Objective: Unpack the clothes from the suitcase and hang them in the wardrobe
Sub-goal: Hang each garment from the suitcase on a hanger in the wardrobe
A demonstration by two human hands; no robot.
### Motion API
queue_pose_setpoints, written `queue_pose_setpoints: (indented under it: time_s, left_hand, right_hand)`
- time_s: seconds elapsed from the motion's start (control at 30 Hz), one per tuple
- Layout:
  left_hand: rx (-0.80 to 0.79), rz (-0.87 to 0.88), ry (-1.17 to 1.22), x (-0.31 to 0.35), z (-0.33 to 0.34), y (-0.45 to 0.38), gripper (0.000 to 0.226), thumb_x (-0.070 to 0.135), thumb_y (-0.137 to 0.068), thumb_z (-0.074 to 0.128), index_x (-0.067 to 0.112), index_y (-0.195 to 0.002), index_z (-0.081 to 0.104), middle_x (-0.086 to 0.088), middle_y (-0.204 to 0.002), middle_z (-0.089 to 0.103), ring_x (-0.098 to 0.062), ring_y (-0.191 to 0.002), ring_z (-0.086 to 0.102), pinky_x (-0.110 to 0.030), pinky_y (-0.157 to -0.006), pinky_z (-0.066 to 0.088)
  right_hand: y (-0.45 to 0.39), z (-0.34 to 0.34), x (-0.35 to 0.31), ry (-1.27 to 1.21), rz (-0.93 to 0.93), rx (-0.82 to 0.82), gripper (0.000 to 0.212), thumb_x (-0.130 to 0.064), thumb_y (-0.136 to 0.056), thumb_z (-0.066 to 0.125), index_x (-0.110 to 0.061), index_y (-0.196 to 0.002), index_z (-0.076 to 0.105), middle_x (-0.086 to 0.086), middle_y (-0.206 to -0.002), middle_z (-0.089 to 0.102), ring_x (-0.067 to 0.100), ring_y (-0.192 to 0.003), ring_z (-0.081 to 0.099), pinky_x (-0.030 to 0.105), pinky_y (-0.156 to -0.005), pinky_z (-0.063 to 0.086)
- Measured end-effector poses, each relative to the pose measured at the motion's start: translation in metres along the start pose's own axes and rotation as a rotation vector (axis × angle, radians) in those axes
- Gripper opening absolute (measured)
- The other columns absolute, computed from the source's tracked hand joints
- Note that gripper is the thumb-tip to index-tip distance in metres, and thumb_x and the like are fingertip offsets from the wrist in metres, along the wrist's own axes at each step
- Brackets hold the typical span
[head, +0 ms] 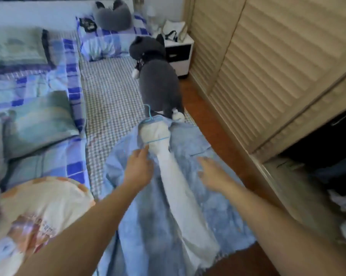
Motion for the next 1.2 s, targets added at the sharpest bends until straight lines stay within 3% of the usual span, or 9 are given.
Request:
queue_pose_setpoints:
  time_s: [0.17,0.4,0.53,0.63,0.8,0.93,1.03,1.13,1.2]
  left_hand:
    - [-0.43,-0.364,0.222,-0.097,0.12,0.142,0.056,0.006,-0.094,0.057,0.012,-0.149,0.047,-0.014,-0.141,0.049,-0.031,-0.125,0.056,-0.034,-0.109,0.042]
    - [-0.608,-0.343,0.082,-0.105,0.141,0.212,0.043,0.014,-0.094,0.051,0.023,-0.136,0.057,-0.007,-0.126,0.06,-0.027,-0.116,0.059,-0.034,-0.1,0.045]
    - [-0.588,-0.427,0.114,-0.092,0.146,0.221,0.026,0.017,-0.097,0.054,0.026,-0.114,0.071,0.002,-0.113,0.073,-0.021,-0.111,0.066,-0.027,-0.095,0.047]
    - [-0.517,-0.518,0.222,-0.082,0.173,0.237,0.019,0.017,-0.098,0.059,0.026,-0.109,0.072,0.003,-0.108,0.072,-0.017,-0.11,0.066,-0.02,-0.089,0.043]
    - [-0.132,-0.695,0.307,-0.068,0.232,0.257,0.013,0.02,-0.094,0.065,0.025,-0.085,0.058,0.011,-0.083,0.061,-0.017,-0.086,0.061,-0.026,-0.074,0.038]
    - [0.091,-0.715,0.282,-0.068,0.269,0.253,0.026,0.033,-0.091,0.072,0.019,-0.1,0.052,0.001,-0.105,0.051,-0.015,-0.091,0.049,-0.031,-0.082,0.04]
    - [0.025,-0.725,0.1,-0.077,0.297,0.246,0.043,0.044,-0.089,0.071,0.011,-0.11,0.052,-0.011,-0.113,0.049,-0.033,-0.104,0.053,-0.048,-0.088,0.049]
    - [-0.005,-0.681,-0.032,-0.079,0.307,0.241,0.034,0.033,-0.092,0.067,0.003,-0.1,0.054,-0.022,-0.109,0.051,-0.047,-0.104,0.055,-0.054,-0.079,0.05]
    - [0.027,-0.706,0.037,-0.076,0.301,0.24,0.02,0.025,-0.093,0.061,0.006,-0.095,0.054,-0.017,-0.107,0.052,-0.043,-0.104,0.054,-0.05,-0.08,0.048]
  right_hand:
    - [0.091,0.143,0.091,-0.048,0.145,-0.294,0.059,-0.021,-0.094,0.058,-0.019,-0.149,0.039,0.004,-0.149,0.044,0.026,-0.138,0.042,0.034,-0.112,0.035]
    - [0.146,0.146,0.114,-0.025,0.207,-0.275,0.04,-0.012,-0.099,0.05,-0.015,-0.138,0.052,0.004,-0.134,0.053,0.023,-0.127,0.051,0.028,-0.102,0.04]
    - [0.133,0.151,0.121,-0.022,0.224,-0.191,0.026,-0.008,-0.097,0.05,-0.006,-0.12,0.061,0.01,-0.119,0.061,0.026,-0.115,0.057,0.027,-0.087,0.04]
    - [0.109,0.168,0.129,0.021,0.099,-0.069,0.031,-0.007,-0.091,0.056,-0.01,-0.121,0.061,0.008,-0.118,0.061,0.028,-0.113,0.057,0.037,-0.094,0.048]
    - [0.061,0.21,0.157,0.22,-0.078,0.059,0.048,-0.023,-0.073,0.078,-0.008,-0.115,0.06,0.014,-0.114,0.058,0.038,-0.108,0.053,0.05,-0.088,0.05]
    - [0.04,0.227,0.168,0.328,-0.131,0.151,0.038,-0.021,-0.073,0.075,-0.011,-0.104,0.057,0.012,-0.104,0.056,0.035,-0.101,0.053,0.048,-0.076,0.05]
    - [0.031,0.22,0.174,0.154,-0.119,0.223,0.024,-0.001,-0.071,0.067,-0.006,-0.094,0.062,0.016,-0.095,0.059,0.04,-0.092,0.057,0.046,-0.071,0.047]
    - [0.034,0.195,0.18,-0.123,0.01,0.174,0.004,-0.007,-0.089,0.06,-0.009,-0.088,0.064,0.009,-0.085,0.064,0.034,-0.083,0.06,0.039,-0.066,0.042]
    - [0.049,0.171,0.178,-0.252,0.052,0.114,0.01,-0.014,-0.092,0.064,-0.011,-0.083,0.064,0.003,-0.075,0.064,0.027,-0.074,0.061,0.037,-0.062,0.042]
Point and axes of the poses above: each hand's wrist, its own y-axis away from the middle knuckle, its own z-axis out of the palm, x = y × z, the point moved 2 cm from there along -y, towards the middle knuckle
